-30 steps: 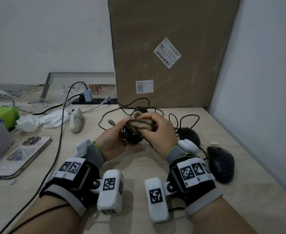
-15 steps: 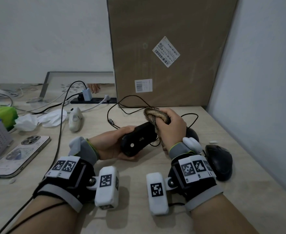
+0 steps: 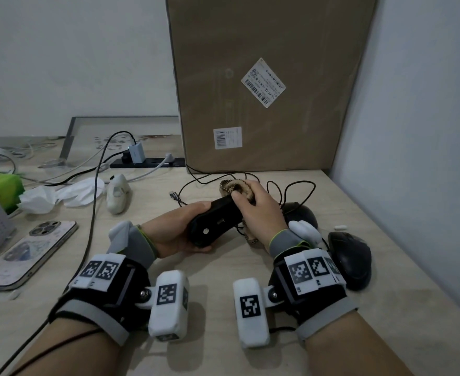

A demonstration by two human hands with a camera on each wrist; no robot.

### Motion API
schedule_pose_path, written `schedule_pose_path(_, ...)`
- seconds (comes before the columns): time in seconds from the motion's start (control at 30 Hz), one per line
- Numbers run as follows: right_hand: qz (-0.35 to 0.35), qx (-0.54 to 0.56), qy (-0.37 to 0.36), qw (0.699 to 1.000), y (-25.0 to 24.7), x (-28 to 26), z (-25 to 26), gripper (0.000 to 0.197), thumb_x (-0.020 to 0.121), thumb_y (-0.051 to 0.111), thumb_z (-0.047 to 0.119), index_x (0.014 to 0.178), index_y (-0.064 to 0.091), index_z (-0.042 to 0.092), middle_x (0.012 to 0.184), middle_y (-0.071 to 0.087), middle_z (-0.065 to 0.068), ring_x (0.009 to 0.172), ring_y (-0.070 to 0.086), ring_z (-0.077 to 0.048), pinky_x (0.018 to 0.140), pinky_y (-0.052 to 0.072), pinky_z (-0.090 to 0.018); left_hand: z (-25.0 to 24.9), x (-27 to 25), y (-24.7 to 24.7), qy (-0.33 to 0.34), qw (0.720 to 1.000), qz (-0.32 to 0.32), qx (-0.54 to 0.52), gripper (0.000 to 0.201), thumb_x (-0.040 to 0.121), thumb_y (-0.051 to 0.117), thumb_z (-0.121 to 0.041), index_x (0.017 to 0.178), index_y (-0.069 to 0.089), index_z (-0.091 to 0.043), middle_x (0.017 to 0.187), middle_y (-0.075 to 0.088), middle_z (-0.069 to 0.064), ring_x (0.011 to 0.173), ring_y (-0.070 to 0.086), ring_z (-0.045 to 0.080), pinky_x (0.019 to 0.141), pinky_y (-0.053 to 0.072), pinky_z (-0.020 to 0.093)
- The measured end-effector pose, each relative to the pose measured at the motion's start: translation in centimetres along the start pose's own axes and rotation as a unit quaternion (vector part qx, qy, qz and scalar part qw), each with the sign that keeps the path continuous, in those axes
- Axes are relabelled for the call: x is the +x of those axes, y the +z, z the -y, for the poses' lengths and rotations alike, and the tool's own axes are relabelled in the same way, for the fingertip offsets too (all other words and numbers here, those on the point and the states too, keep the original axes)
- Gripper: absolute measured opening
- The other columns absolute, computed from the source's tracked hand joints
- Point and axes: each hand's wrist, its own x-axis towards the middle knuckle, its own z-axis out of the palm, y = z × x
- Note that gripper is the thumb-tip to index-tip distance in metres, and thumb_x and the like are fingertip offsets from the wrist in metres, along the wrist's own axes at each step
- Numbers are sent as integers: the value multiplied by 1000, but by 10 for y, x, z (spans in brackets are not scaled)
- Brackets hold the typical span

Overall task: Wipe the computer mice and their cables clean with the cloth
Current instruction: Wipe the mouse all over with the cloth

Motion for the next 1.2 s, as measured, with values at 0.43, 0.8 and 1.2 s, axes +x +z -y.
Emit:
schedule_pose_path(0.43,35,81,-129,988,13,-6,7,37,77,55,-8,103,72,12,105,67,3,98,62,-6,88,49,-14,-3,7,2,82,983,-86,-138,33,98,39,-35,113,57,-12,108,57,17,86,58,25,63,58,31)
schedule_pose_path(0.8,-73,96,0,993,3,2,0,27,89,56,17,116,56,18,95,61,7,87,58,-9,71,43,-15,-1,4,3,32,986,-43,-157,37,96,40,-40,109,59,-11,106,61,21,84,61,30,68,58,34)
schedule_pose_path(1.2,9,86,-69,994,14,-7,11,45,86,60,7,130,53,17,129,58,-1,117,54,-13,102,43,-26,7,13,2,145,975,-19,-168,45,93,49,-20,138,44,-15,125,56,15,100,63,30,84,56,43)
